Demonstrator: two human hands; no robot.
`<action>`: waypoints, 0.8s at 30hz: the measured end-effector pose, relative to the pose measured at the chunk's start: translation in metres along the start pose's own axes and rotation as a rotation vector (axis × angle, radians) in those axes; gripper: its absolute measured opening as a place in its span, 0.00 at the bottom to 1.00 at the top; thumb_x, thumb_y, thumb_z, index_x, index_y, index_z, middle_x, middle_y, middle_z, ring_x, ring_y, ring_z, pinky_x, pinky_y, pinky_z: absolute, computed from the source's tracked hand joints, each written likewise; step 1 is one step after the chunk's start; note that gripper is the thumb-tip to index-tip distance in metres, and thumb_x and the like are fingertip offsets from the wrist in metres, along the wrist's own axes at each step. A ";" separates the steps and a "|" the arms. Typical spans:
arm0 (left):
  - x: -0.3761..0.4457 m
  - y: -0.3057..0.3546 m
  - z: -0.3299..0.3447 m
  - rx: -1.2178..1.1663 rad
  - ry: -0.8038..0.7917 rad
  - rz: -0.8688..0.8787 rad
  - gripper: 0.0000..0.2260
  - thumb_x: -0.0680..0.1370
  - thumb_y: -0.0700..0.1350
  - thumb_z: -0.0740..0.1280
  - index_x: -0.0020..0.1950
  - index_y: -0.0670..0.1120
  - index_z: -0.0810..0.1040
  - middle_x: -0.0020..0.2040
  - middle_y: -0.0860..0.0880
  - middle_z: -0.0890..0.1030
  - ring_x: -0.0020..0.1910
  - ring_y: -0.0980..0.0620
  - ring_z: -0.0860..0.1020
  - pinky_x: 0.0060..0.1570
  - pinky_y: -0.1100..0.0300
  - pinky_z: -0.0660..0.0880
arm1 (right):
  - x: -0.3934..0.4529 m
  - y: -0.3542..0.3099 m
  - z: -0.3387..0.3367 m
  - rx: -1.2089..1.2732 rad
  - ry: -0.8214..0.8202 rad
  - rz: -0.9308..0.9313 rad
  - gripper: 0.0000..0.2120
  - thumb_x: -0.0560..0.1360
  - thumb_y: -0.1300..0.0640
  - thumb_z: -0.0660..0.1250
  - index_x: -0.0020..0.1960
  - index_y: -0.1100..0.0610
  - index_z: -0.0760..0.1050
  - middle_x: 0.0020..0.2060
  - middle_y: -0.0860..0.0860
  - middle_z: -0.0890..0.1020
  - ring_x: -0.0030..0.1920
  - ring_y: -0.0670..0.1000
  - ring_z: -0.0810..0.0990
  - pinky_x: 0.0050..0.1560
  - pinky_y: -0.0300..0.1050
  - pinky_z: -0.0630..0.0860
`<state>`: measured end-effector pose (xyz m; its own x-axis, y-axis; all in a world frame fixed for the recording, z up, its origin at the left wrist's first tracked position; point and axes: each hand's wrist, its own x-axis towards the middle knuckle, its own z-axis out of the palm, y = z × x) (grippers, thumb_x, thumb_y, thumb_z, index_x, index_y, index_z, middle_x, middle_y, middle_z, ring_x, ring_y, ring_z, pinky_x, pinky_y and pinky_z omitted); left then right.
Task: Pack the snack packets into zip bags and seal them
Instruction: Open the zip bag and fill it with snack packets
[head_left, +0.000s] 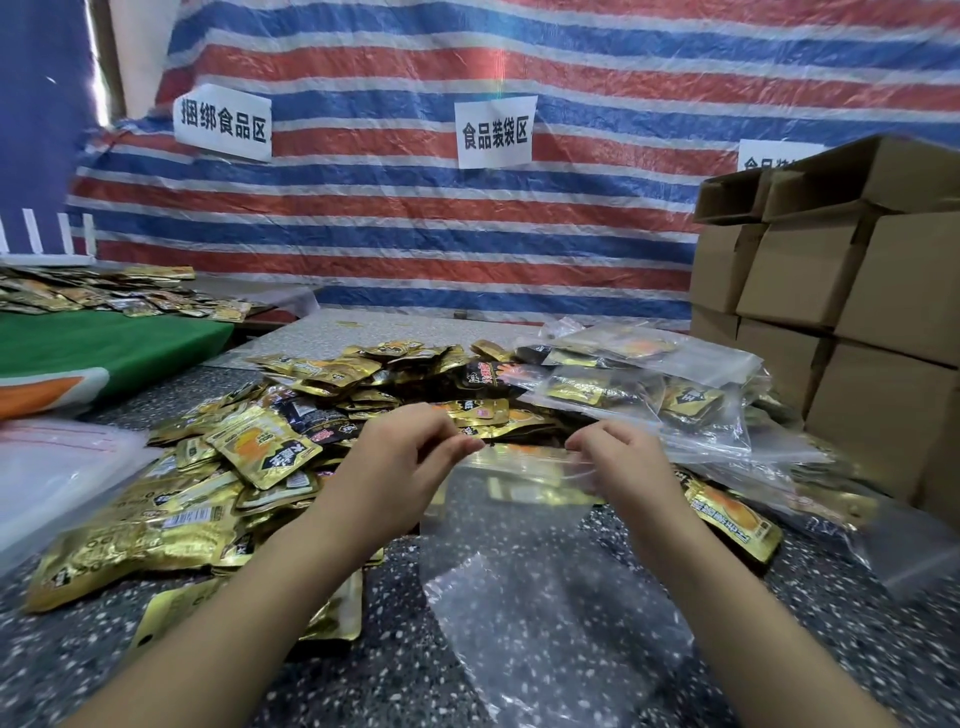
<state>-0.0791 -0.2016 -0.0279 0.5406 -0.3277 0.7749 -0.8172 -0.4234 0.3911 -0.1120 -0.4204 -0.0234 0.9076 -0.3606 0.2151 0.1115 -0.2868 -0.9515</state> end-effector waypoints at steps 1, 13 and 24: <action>0.000 -0.002 0.000 0.006 0.006 0.007 0.12 0.75 0.54 0.65 0.36 0.48 0.75 0.31 0.59 0.70 0.34 0.63 0.72 0.34 0.72 0.64 | 0.000 -0.001 -0.001 0.031 -0.025 0.011 0.08 0.77 0.62 0.63 0.41 0.61 0.78 0.35 0.53 0.83 0.31 0.46 0.80 0.25 0.34 0.70; -0.002 -0.004 -0.001 -0.023 -0.163 -0.007 0.22 0.72 0.65 0.61 0.42 0.47 0.79 0.38 0.57 0.75 0.38 0.62 0.72 0.37 0.72 0.68 | -0.004 -0.003 -0.004 0.025 0.021 0.114 0.06 0.75 0.64 0.67 0.40 0.61 0.80 0.37 0.56 0.84 0.35 0.53 0.79 0.37 0.46 0.70; -0.002 -0.021 -0.002 -0.136 -0.082 -0.107 0.27 0.79 0.66 0.54 0.29 0.48 0.66 0.25 0.56 0.67 0.26 0.56 0.66 0.28 0.63 0.61 | 0.005 -0.007 -0.001 0.016 -0.107 0.247 0.19 0.85 0.51 0.54 0.49 0.63 0.76 0.30 0.57 0.84 0.25 0.53 0.78 0.26 0.42 0.72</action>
<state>-0.0633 -0.1901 -0.0366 0.6358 -0.3568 0.6844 -0.7706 -0.3432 0.5370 -0.1083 -0.4212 -0.0157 0.9457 -0.3214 -0.0478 -0.1129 -0.1872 -0.9758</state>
